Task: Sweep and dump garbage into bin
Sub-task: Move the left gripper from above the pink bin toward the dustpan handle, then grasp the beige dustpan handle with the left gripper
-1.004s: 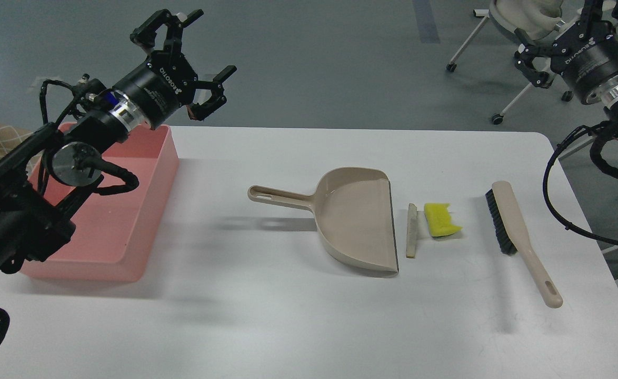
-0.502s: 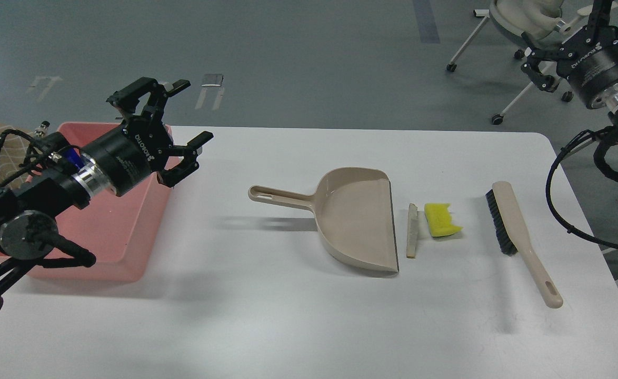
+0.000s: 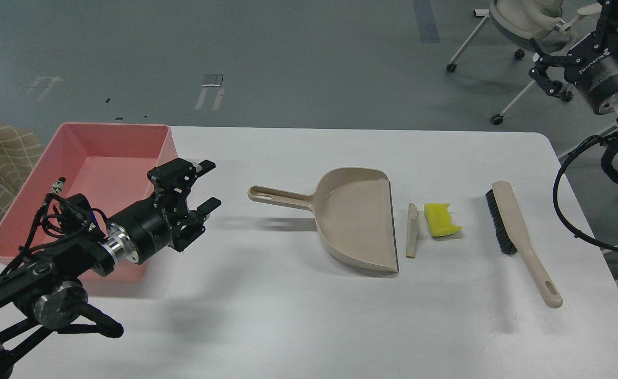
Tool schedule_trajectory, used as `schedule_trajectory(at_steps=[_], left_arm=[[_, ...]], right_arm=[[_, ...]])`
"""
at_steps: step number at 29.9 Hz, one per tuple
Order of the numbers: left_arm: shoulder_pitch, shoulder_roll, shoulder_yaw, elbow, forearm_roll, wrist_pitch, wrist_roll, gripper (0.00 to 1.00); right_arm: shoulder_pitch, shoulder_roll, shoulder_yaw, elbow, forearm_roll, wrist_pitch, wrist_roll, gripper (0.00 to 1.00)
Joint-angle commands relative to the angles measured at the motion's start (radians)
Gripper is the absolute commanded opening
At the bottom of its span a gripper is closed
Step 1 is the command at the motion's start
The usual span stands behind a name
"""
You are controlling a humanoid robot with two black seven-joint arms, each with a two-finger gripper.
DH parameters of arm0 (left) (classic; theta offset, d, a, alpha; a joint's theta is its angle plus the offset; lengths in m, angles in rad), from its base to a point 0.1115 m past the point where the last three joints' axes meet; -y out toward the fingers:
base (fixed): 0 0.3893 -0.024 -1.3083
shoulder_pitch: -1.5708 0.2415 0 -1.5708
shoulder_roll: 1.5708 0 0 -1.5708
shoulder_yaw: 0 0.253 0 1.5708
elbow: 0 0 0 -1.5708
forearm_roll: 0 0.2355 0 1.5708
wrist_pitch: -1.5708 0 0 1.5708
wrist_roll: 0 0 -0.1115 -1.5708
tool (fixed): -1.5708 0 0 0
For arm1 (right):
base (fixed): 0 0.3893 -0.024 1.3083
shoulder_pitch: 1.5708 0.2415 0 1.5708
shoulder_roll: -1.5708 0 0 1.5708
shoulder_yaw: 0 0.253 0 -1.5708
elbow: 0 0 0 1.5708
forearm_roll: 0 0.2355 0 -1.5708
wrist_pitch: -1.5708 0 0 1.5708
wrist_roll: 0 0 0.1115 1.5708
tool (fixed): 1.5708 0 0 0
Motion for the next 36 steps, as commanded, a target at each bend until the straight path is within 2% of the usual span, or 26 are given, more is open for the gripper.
schedule_trajectory(at_steps=[1,5,11,18,19,20,23,32,36], left_arm=[[-0.003,-0.042,0.027,0.001,0.069,0.025,0.002,0.72],[-0.016,-0.064,0.037,0.015,0.086,0.039,0.008,0.71],[-0.167,-0.163,0.201,0.135,0.086,0.082,0.026,0.71],[-0.236,-0.191,0.234,0.225,0.084,0.082,0.040,0.71],[-0.243,-0.196,0.234,0.237,0.084,0.082,0.043,0.69],[-0.247,-0.209,0.234,0.260,0.084,0.082,0.042,0.58],[-0.255,-0.222,0.234,0.285,0.083,0.082,0.037,0.54],[-0.263,-0.257,0.232,0.323,0.084,0.080,0.042,0.55],[-0.276,-0.284,0.232,0.327,0.083,0.082,0.043,0.58]], right_arm=[[-0.005,0.001,0.001,0.000,0.000,0.000,0.000,1.00],[-0.012,0.001,0.001,-0.003,0.000,0.000,0.000,1.00],[-0.027,0.000,0.002,-0.008,0.000,0.000,0.000,1.00],[-0.030,-0.006,0.002,-0.008,0.000,0.000,0.000,1.00],[-0.030,-0.006,0.002,-0.008,0.000,0.000,0.000,1.00],[-0.030,-0.006,0.002,-0.008,0.000,0.000,0.000,1.00],[-0.033,-0.006,0.002,-0.008,0.000,0.000,0.000,1.00],[-0.035,-0.006,0.002,-0.008,0.000,0.000,0.000,1.00],[-0.035,-0.006,0.002,-0.008,-0.002,0.000,0.000,1.00]])
